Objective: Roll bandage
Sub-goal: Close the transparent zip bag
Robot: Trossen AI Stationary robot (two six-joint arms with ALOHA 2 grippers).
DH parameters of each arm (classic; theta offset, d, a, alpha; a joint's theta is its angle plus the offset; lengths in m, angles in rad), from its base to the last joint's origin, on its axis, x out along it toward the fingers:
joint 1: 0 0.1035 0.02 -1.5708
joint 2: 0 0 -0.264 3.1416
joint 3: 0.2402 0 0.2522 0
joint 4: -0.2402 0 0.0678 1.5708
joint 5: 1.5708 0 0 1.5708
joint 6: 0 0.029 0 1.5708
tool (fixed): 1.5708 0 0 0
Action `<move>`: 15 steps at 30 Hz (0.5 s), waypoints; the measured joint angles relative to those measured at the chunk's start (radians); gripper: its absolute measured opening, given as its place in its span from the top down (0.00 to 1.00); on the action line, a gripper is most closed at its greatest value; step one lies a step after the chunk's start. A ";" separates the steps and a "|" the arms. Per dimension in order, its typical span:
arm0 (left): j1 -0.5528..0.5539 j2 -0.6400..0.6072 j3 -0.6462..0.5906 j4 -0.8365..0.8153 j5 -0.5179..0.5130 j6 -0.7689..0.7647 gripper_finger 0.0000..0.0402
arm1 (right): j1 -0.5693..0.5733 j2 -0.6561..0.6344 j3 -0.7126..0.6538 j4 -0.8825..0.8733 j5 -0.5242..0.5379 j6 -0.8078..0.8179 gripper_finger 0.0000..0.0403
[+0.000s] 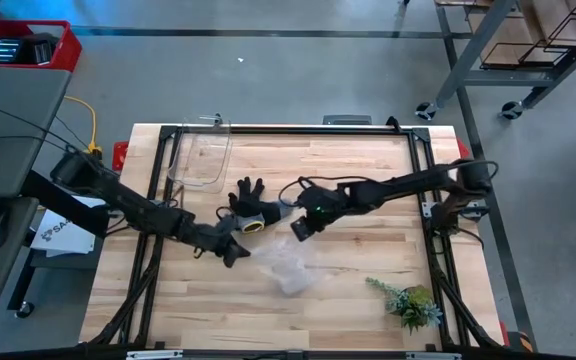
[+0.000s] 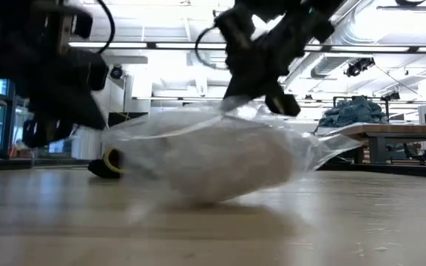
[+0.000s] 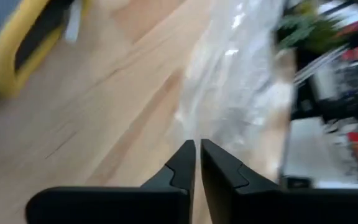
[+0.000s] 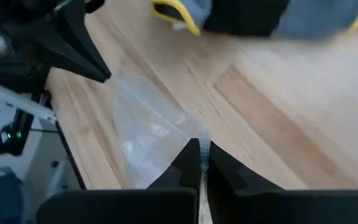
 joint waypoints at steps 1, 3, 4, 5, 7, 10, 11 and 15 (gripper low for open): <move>0.005 -0.034 0.000 -0.001 0.000 0.005 0.94 | 0.001 -0.022 0.000 -0.010 0.009 -0.030 1.00; 0.020 -0.104 0.003 0.006 -0.006 0.008 0.90 | 0.001 -0.052 0.000 -0.015 0.025 -0.087 1.00; 0.027 -0.137 0.007 0.007 -0.011 0.011 0.88 | 0.001 -0.069 0.000 -0.014 0.036 -0.118 1.00; 0.036 -0.166 0.012 0.004 -0.018 0.020 0.86 | 0.001 -0.086 0.000 -0.012 0.049 -0.138 1.00; 0.056 -0.215 0.039 0.004 -0.034 0.056 0.81 | 0.001 -0.117 0.000 -0.010 0.063 -0.171 1.00; 0.091 -0.261 0.105 0.007 -0.046 0.135 0.73 | 0.001 -0.152 0.000 -0.003 0.095 -0.241 1.00; 0.104 -0.265 0.136 -0.001 -0.045 0.167 0.71 | 0.001 -0.163 0.000 0.006 0.102 -0.266 1.00; 0.156 -0.243 0.290 -0.185 -0.011 0.296 0.61 | 0.001 -0.190 0.001 0.068 0.107 -0.323 1.00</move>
